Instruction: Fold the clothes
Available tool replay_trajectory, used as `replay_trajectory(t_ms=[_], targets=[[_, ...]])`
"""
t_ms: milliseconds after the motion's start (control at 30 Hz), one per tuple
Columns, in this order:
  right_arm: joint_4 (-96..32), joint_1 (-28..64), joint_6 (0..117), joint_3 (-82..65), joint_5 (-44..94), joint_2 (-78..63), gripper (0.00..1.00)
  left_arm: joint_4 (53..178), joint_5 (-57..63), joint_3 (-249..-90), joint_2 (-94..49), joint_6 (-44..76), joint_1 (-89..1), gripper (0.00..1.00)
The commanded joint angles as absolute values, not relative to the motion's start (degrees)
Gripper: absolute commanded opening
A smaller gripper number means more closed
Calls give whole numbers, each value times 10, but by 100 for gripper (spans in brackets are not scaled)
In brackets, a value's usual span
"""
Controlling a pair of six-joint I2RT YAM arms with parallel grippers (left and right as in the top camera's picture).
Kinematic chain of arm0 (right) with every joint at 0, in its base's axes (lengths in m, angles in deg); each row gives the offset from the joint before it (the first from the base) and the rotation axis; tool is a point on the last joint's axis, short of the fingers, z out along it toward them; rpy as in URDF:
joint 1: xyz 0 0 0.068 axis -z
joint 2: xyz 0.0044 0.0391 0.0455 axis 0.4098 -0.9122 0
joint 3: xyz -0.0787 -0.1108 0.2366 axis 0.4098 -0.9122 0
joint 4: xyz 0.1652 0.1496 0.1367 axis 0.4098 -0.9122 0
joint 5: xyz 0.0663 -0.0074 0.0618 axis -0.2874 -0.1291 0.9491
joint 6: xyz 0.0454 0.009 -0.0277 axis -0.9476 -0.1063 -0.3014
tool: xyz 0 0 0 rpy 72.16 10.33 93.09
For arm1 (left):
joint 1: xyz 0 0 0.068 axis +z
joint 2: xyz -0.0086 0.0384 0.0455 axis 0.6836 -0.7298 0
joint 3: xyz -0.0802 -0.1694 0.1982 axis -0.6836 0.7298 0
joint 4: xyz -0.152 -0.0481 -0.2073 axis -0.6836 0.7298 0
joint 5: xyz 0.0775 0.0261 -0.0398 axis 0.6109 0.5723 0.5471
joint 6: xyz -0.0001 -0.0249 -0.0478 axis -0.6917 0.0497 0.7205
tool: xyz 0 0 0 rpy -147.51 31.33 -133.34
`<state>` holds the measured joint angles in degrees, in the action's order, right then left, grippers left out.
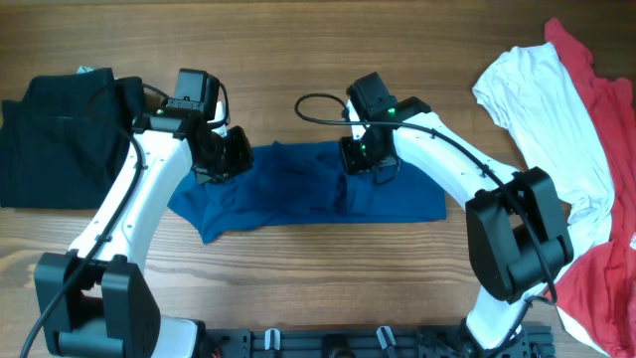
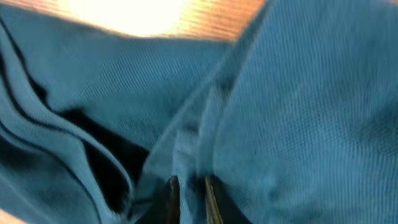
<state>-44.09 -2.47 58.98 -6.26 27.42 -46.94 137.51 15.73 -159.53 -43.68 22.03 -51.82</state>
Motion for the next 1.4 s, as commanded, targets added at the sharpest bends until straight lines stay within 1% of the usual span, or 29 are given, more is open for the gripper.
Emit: replay_trajectory(t_ms=[0,200,333,600,733,1000,1167,1200,1267,1367], targets=[[-478,-26,570,-62,246,-470,16,1377,161,-1591,-441,213,-520,23],[-538,-27,571,-83,257,-472,18,1376,161,-1591,-441,213,-520,23],[-522,-27,570,-107,258,-472,20,1377,161,-1591,-441,213,-520,23],[-506,-27,572,-107,263,-471,19,1377,161,-1591,-441,213,-520,23],[-507,-38,622,-107,317,-471,20,1376,164,-1591,-441,213,-520,24],[-552,-76,691,-107,314,-471,22,1376,165,-1591,-441,213,-520,24],[-555,-78,687,-107,314,-471,23,1376,165,-1591,-441,213,-520,24],[-555,-78,685,-105,314,-468,25,1376,166,-1591,-441,213,-520,24],[-556,-78,682,-97,313,-457,26,1377,176,-1591,-441,213,-520,31],[-556,-78,667,-81,288,-417,28,1377,189,-1591,-441,213,-520,36]])
